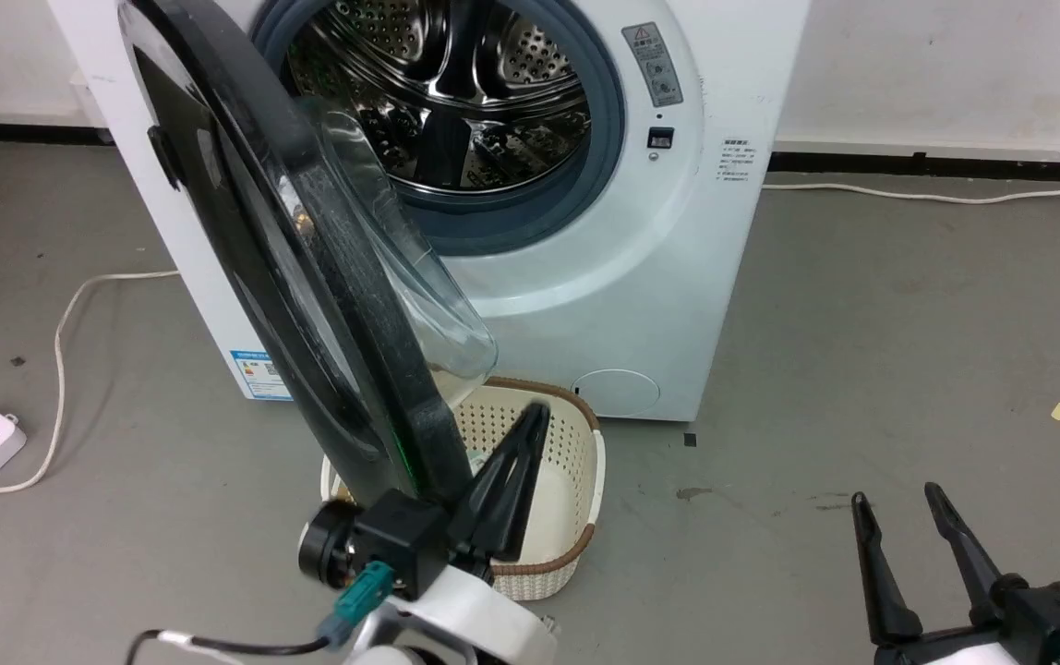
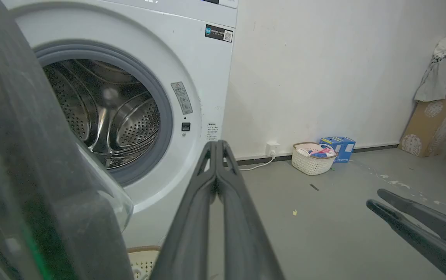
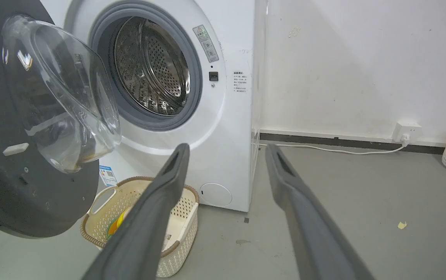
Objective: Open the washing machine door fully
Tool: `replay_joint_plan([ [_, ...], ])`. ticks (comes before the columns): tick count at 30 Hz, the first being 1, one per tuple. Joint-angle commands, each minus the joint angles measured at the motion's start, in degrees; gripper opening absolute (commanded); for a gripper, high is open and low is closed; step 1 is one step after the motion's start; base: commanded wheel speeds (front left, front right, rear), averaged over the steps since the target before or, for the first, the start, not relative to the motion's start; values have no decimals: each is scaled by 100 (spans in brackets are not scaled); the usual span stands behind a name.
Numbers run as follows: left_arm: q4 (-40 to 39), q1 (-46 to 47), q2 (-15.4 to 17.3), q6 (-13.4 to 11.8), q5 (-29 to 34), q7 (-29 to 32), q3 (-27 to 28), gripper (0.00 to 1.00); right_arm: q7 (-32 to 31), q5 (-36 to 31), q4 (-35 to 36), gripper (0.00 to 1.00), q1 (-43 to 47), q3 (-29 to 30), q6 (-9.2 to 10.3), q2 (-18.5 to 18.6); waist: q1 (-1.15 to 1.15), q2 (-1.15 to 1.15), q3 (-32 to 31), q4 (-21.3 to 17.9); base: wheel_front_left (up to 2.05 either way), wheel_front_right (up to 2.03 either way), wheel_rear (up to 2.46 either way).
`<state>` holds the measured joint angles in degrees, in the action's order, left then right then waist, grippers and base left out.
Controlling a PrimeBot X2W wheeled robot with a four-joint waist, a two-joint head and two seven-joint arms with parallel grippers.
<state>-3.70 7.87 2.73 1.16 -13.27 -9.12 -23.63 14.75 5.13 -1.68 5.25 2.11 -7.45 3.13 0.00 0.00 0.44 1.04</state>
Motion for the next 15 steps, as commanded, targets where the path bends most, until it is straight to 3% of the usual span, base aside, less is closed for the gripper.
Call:
replay_joint_plan([
  [1,230,-62,16,-28,-75,-19,-12,0,25,18,-44,100,-89,-16,-3,-25,0,0,14,14,0,0,0],
  [7,1384,140,16,-77,-245,-167,52,0,25,36,-102,100,-133,-88,-3,-25,0,0,83,69,0,0,0],
  [12,1794,301,16,-77,-312,-334,134,0,25,45,-109,100,-128,-65,-3,-25,0,0,83,225,0,0,0],
  [15,1917,233,50,-59,-352,-434,154,0,25,72,-142,100,-69,-70,-3,-25,0,0,-26,538,0,0,0],
])
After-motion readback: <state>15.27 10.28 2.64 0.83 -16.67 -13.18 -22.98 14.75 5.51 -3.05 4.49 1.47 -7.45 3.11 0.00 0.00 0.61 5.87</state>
